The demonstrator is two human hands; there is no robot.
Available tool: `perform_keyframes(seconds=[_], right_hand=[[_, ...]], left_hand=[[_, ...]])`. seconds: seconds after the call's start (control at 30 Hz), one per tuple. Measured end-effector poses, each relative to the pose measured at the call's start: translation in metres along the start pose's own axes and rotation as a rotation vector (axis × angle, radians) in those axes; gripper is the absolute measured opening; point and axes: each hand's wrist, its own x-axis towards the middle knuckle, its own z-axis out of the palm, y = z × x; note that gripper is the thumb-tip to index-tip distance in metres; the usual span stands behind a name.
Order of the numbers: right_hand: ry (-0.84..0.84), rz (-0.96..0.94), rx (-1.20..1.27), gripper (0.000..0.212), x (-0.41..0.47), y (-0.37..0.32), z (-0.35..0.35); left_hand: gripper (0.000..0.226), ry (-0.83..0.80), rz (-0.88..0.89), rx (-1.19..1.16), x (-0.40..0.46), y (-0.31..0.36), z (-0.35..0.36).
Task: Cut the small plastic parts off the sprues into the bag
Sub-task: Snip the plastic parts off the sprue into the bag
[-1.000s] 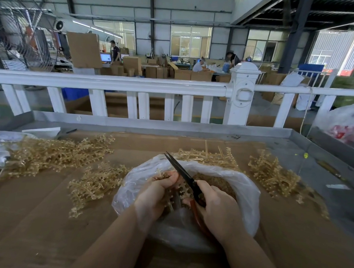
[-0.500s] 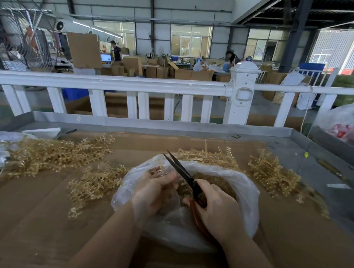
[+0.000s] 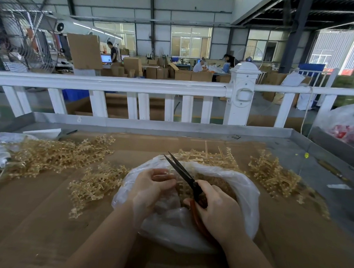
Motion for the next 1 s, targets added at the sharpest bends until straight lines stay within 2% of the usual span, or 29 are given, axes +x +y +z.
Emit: perform_keyframes(seconds=[0.1, 0.27, 0.37, 0.53, 0.7, 1.0], right_hand=[[-0.004, 0.008, -0.006, 0.051, 0.000, 0.001, 0.000], [-0.014, 0.010, 0.008, 0.052, 0.000, 0.002, 0.000], [-0.008, 0.011, 0.015, 0.049, 0.001, 0.003, 0.000], [0.044, 0.025, 0.023, 0.046, 0.000, 0.005, 0.000], [0.056, -0.003, -0.003, 0.046, -0.001, 0.003, 0.000], [-0.071, -0.014, -0.014, 0.054, -0.002, 0.005, 0.002]], left_hand=[[0.014, 0.011, -0.003, 0.019, -0.001, -0.005, 0.004], [0.039, -0.060, -0.108, -0.047, -0.002, -0.008, 0.005], [0.021, -0.089, -0.119, -0.017, -0.002, -0.007, 0.006], [0.008, 0.001, -0.118, -0.238, 0.001, -0.004, 0.011], [0.014, 0.023, -0.149, -0.541, 0.004, -0.002, 0.013], [0.019, 0.052, -0.119, -0.623, -0.002, 0.007, 0.012]])
